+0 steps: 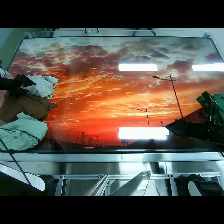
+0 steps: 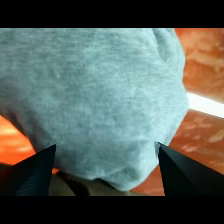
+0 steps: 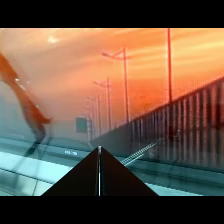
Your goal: Fold the shirts.
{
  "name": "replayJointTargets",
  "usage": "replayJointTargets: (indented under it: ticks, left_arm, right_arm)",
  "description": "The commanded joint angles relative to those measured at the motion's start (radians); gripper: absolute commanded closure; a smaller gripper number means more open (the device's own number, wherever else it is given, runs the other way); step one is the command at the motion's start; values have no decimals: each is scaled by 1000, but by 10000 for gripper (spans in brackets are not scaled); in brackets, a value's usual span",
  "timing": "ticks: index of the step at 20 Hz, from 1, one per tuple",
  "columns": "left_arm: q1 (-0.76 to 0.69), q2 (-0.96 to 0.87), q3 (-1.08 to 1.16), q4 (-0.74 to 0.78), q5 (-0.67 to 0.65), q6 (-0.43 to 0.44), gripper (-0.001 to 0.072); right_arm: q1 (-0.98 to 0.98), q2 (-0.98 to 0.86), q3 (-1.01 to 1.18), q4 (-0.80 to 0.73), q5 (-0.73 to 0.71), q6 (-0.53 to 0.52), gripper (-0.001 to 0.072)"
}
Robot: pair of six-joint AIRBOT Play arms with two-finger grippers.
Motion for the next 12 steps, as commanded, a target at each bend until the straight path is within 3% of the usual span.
replayJointTargets:
  ticks: [1, 3, 4, 7, 12]
  left_arm:
    - [-6, -118, 126, 0, -134, 2, 142]
    - [-8, -142, 168, -2, -177, 5, 484]
    - [-10, -144, 183, -2, -207, 11, 703]
    - [-12, -117, 242, -153, -293, 26, 704]
    - [-72, 75, 247, -901, -308, 84, 704]
  right_arm:
    - [1, 1, -1, 0, -2, 0, 696]
    - [1, 1, -1, 0, -3, 0, 696]
    - [1, 1, -1, 0, -3, 0, 696]
    - [1, 1, -1, -1, -3, 0, 696]
    - [1, 1, -2, 0, -3, 0, 696]
